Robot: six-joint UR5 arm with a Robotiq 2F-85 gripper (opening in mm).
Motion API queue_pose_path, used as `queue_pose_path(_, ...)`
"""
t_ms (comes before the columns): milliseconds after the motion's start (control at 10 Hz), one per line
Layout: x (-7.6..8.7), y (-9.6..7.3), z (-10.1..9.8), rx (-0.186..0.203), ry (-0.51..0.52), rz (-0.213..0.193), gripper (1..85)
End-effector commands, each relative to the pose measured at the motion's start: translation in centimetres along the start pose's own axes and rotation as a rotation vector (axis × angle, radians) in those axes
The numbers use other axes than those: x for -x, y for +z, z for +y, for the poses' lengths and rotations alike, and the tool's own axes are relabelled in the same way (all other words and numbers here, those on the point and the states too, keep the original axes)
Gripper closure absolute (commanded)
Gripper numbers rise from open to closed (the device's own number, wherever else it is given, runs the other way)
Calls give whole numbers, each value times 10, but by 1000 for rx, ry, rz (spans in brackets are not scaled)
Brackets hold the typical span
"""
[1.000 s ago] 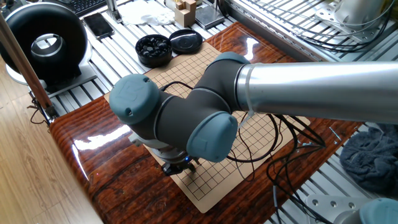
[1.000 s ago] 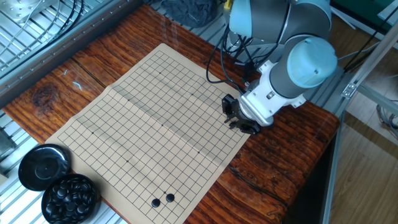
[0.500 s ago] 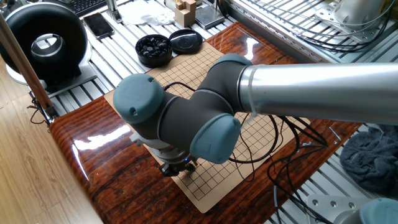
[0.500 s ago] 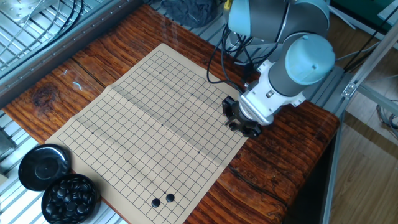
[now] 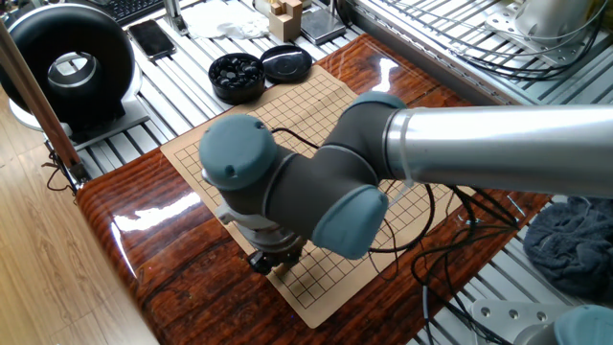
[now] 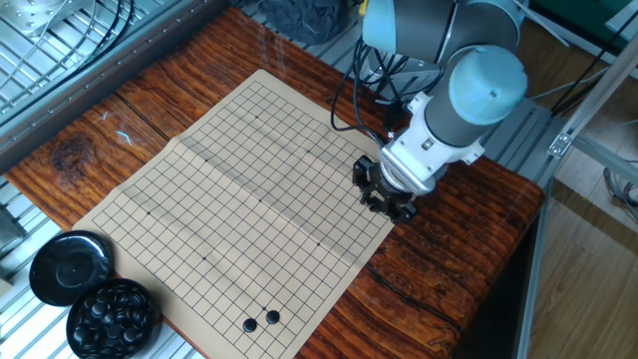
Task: Play the first move as black on the 3-4 point in the upper right corner of the Go board
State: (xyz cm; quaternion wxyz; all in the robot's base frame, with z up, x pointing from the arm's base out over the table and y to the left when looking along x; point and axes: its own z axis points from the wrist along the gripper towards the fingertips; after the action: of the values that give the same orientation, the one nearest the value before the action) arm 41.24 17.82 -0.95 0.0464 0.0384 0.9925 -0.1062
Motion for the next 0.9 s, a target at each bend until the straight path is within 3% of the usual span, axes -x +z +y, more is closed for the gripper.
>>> queue_pose_path(0, -5, 8, -7, 54, -28, -20, 577)
queue_pose_path(100, -6, 8, -6, 64, -27, -19, 550)
queue_pose_path(400, -7, 3, -7, 20, -17, -2, 520)
queue_pose_path(800, -8, 1, -8, 9, -27, 3, 510)
